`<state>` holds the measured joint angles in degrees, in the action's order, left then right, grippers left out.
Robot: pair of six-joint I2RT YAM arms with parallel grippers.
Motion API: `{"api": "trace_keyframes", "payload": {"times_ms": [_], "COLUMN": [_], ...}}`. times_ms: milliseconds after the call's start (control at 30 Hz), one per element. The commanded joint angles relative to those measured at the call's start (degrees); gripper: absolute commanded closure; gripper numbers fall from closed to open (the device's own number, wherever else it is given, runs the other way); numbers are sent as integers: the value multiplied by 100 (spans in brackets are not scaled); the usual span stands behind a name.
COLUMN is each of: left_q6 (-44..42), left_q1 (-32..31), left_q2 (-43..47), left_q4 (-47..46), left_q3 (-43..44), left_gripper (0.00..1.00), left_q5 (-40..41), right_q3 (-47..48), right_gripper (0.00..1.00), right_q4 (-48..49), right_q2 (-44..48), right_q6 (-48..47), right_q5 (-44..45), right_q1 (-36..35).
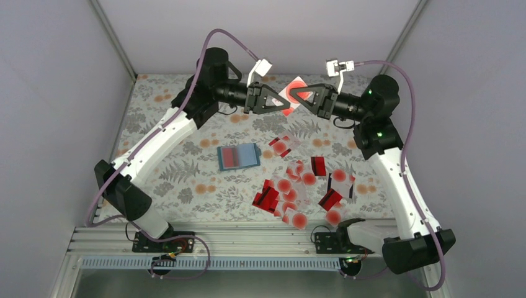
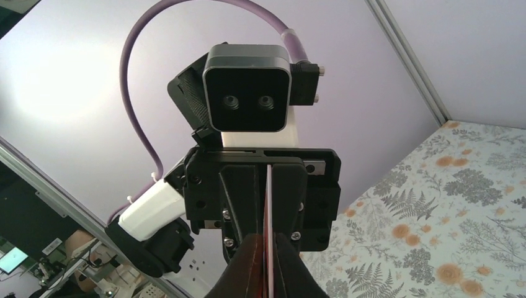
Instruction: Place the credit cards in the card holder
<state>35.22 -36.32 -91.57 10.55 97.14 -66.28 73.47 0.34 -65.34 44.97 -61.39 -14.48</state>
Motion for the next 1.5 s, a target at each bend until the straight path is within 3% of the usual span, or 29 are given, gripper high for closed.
{"api": "trace_keyframes", "payload": {"times_ms": [0,367,400,500,567,700,900,933,1167,1467], "left_q6": [57,103,139,367,652,1334,1948,1947,1942,1419], "left_q1": [-33,-33,-28,-37,-38,-34,-27,-25,-29,90], "left_q2": [-74,-83,-72,-4,90,287,549,567,565,560], "left_q4": [-110,-70,-95,-341,-685,-1487,-2258,-2250,-2008,-754], "left_q3": [248,220,193,69,-134,-617,-1145,-1148,-1073,-911], "left_gripper": [97,94,94,94,94,97,98,97,97,71], "left_q5": [-53,85,112,255,457,885,1304,1324,1434,1515], "right_q3": [248,299,326,343,336,132,-43,-19,129,373], "right_gripper": [96,96,91,36,31,49,92,96,96,96], "right_q4": [-128,-97,-117,-128,-52,426,871,808,821,509], "right_q2": [-87,-157,-190,-201,-190,-216,-280,-340,-613,-1358], "right_q6": [-178,-182,-182,-171,-114,389,842,813,941,1719], "right_q5": [-180,-312,-359,-352,-267,-42,293,287,313,-143], "right_q1": [10,6,7,8,9,5,4,6,-8,3]}}
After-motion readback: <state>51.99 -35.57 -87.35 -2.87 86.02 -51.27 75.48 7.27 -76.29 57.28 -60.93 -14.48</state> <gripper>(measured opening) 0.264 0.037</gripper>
